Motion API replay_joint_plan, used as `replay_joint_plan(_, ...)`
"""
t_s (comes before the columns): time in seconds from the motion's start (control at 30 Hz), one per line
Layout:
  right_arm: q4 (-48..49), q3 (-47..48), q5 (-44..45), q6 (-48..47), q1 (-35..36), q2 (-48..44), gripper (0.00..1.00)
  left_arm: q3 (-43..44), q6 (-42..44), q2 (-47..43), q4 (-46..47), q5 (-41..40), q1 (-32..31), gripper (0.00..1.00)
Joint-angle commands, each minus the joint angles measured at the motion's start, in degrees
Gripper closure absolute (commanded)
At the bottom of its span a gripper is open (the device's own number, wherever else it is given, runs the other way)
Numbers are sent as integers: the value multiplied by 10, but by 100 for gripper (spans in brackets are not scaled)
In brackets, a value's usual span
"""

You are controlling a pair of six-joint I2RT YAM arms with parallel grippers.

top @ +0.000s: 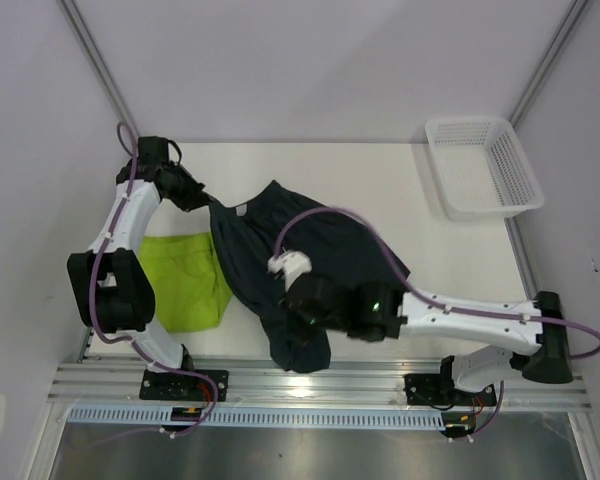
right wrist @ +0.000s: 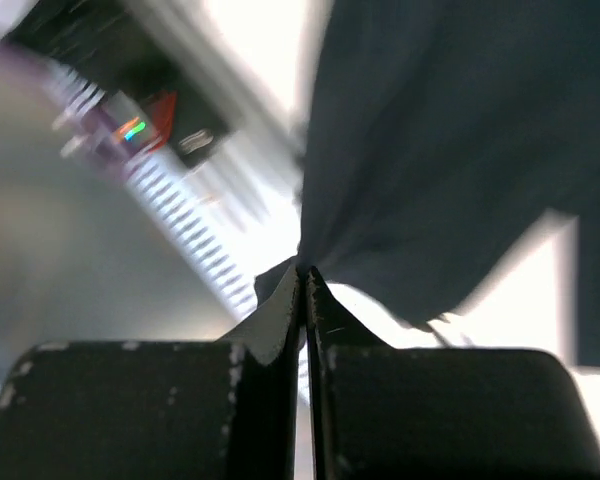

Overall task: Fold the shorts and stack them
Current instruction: Flatten the shorts out

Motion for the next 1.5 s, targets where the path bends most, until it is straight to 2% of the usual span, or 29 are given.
replay_joint_plan(0.0,-71,-19,-11,-25,-115,-75,100,20,-60,-48,9,30,8,100)
replay_joint_plan(0.03,-85,-11,-6,-41,-167,-83,100,31,-70,-60,8,33,8,100)
replay_joint_plan(0.17,-136,67,-28,-103,-244,-114,100,58,-130,-114,27,54,15,100)
replay_joint_plan(0.33,-169,137,-75,-146,-224,-135,100,142,-153,-180,6,69,25,100)
replay_joint_plan(0.47,-170,180,-86,-144,-133,-155,100,180,-166,-245,-25,79,41,100)
replay_joint_plan(0.6,-174,255,-34,-127,41,-135,100,239,-184,-304,-44,99,86,100)
replay_joint_plan(0.73,-222,393,32,-132,156,-67,100,321,-200,-312,-69,105,94,100)
replay_joint_plan(0.83,-258,465,87,-139,202,-39,100,339,-212,-321,-63,96,93,100)
replay_joint_plan(0.9,-274,482,133,-135,199,-39,100,344,-216,-319,-55,83,94,100)
replay_joint_plan(1.0,-278,474,123,-132,122,-70,100,343,-228,-300,-38,81,93,100)
replay_joint_plan(1.03,-272,468,114,-133,53,-81,100,339,-235,-287,-22,83,93,100)
replay_joint_plan(1.13,-244,430,51,-148,-73,-117,100,305,-261,-275,49,82,94,100)
replay_joint_plan(1.17,-237,412,-9,-162,-171,-121,100,289,-270,-264,70,82,94,100)
replay_joint_plan(1.23,-214,395,-96,-176,-280,-112,100,275,-289,-246,108,83,91,100)
replay_joint_plan(1.27,-202,385,-192,-184,-387,-104,100,279,-292,-218,132,79,78,100)
replay_joint_plan(1.33,-159,361,-267,-188,-487,-71,100,292,-297,-183,157,59,56,100)
replay_joint_plan(1.37,-143,362,-336,-179,-581,-54,100,314,-300,-138,177,47,27,100)
replay_joint_plan(1.4,-110,377,-368,-168,-623,-14,100,328,-306,-109,185,23,12,100)
replay_joint_plan(1.43,-95,395,-399,-156,-661,13,100,408,-312,-74,192,15,-17,100)
replay_joint_plan(1.47,-82,424,-452,-142,-718,44,100,447,-319,16,199,10,-31,100)
